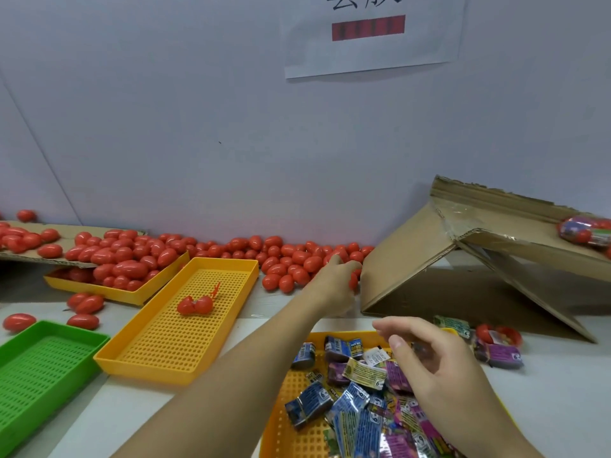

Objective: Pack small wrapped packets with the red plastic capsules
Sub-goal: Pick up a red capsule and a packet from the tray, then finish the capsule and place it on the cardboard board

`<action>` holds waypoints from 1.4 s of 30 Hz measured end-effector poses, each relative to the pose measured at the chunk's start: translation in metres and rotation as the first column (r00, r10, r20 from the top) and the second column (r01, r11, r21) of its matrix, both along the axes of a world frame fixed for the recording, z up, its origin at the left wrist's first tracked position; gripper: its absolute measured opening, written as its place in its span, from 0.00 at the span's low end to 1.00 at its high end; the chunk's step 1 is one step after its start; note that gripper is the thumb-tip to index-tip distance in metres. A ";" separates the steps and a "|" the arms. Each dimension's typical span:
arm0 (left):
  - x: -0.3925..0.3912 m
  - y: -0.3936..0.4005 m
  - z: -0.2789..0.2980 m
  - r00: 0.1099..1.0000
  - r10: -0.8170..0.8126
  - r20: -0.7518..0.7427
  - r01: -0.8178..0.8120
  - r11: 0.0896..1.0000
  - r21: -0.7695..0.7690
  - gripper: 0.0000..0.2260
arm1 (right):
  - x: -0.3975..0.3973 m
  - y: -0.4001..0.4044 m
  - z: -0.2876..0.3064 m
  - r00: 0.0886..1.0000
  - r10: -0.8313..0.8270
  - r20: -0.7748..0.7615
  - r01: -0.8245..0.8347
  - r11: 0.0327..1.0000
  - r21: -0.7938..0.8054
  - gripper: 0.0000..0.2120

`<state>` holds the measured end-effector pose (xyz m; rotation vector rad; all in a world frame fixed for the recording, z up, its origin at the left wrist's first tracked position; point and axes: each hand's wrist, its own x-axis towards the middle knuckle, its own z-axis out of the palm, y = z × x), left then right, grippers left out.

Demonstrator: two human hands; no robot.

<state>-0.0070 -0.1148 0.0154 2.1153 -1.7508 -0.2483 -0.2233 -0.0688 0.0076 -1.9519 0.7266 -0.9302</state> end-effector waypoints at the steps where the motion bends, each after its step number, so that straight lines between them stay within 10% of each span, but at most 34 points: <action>1: -0.002 -0.004 -0.002 1.000 0.022 0.023 -0.023 0.999 0.038 0.16 | 0.000 0.000 0.000 1.000 0.000 0.004 0.000 1.000 -0.004 0.15; 7: -0.007 -0.010 -0.012 0.988 0.133 0.078 -0.129 0.990 -0.058 0.10 | -0.001 0.000 -0.001 0.999 -0.014 0.032 0.015 1.000 -0.019 0.15; 14: -0.018 0.023 0.019 0.912 0.247 -0.328 -0.352 0.881 -0.315 0.12 | -0.005 -0.003 0.003 0.999 -0.033 0.037 0.036 0.996 -0.078 0.18; 25: -0.060 0.124 0.011 0.550 -0.054 -0.833 -0.467 0.807 -0.362 0.16 | -0.006 0.000 0.003 0.872 0.114 -0.476 -0.283 0.912 -0.299 0.14; 42: -0.065 0.133 0.001 0.481 -0.050 -0.875 -0.426 0.859 -0.283 0.23 | -0.005 0.002 0.005 0.972 -0.059 -0.226 -0.015 0.951 -0.309 0.13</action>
